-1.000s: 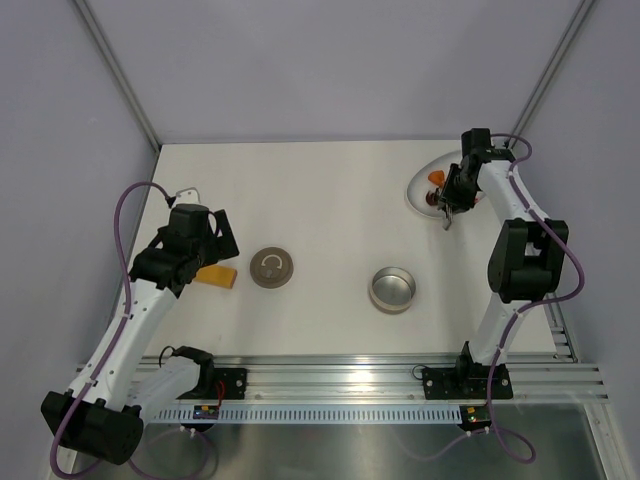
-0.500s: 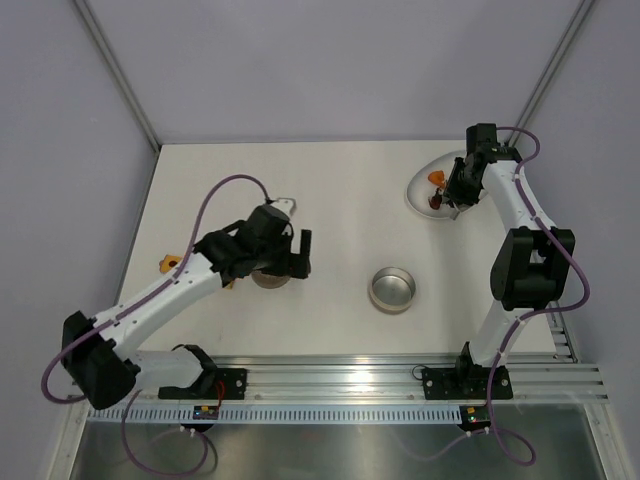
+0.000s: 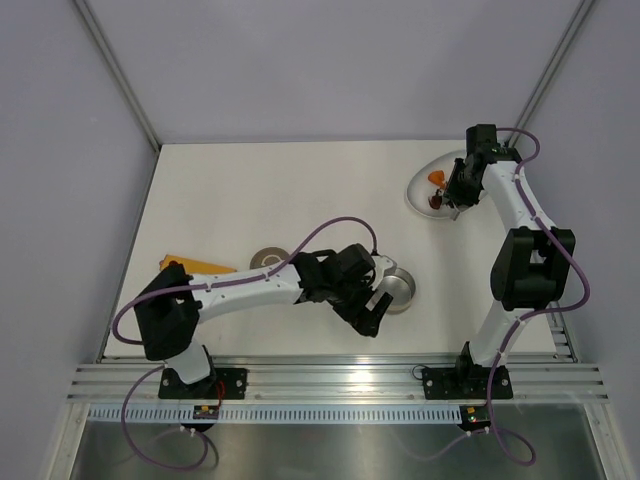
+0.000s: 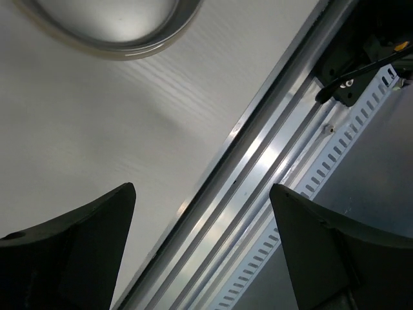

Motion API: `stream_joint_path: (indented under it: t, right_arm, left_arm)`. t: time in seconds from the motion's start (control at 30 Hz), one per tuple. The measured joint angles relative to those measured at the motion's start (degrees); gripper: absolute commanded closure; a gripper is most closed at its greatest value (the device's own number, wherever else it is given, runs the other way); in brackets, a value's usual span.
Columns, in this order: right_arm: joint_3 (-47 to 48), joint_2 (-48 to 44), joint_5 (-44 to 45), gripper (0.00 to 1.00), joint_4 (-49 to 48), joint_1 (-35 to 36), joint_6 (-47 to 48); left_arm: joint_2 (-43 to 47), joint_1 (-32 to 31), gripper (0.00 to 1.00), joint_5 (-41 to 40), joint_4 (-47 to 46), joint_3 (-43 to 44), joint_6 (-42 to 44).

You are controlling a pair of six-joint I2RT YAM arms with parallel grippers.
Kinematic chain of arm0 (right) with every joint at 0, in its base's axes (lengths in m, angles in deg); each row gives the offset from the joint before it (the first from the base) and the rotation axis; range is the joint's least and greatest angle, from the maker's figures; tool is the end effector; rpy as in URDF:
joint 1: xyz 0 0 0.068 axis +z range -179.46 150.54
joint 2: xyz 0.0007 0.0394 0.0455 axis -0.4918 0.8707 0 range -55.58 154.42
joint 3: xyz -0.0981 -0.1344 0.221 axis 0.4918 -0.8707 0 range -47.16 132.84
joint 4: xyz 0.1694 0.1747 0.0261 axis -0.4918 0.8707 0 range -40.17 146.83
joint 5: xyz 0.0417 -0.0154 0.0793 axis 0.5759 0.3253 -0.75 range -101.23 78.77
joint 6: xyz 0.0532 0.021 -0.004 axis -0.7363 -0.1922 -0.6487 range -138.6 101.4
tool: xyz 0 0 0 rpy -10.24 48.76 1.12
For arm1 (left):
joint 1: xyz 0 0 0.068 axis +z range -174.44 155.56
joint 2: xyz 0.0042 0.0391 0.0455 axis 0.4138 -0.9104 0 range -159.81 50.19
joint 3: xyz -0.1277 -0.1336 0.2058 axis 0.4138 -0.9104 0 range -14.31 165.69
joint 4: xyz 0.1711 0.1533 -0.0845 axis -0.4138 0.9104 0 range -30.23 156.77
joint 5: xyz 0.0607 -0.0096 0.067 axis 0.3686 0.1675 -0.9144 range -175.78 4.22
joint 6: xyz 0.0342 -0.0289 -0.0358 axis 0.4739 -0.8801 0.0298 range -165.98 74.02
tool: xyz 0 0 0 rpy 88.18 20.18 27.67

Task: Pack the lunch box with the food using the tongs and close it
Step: Move the packing box to the center of the board.

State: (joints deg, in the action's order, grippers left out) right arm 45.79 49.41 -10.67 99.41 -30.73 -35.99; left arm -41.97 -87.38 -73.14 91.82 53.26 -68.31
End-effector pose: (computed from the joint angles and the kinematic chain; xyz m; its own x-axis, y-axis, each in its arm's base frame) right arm 0.3782 -0.0087 0.2828 -0.8314 0.3173 -0.4561 0.2884 0.9481 0.1338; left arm 0.1396 -0.2926 0.2464 -0.7024 0.5601 -0.4392 0.7101 0.5941 -0.3780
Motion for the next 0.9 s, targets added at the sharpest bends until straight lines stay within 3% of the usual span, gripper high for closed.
stream_joint_path:
  t: [0.43,0.9]
  right_arm:
    - [-0.09,-1.86,0.07,0.72,0.04,0.0,0.02]
    - [-0.09,-2.08,0.48,0.72,0.22,0.0,0.0]
  left_arm:
    - [-18.78,-0.61,0.12,8.13,-6.93,10.88,2.16]
    - [-28.17,7.21,0.11,9.51,-7.69,22.49,3.04]
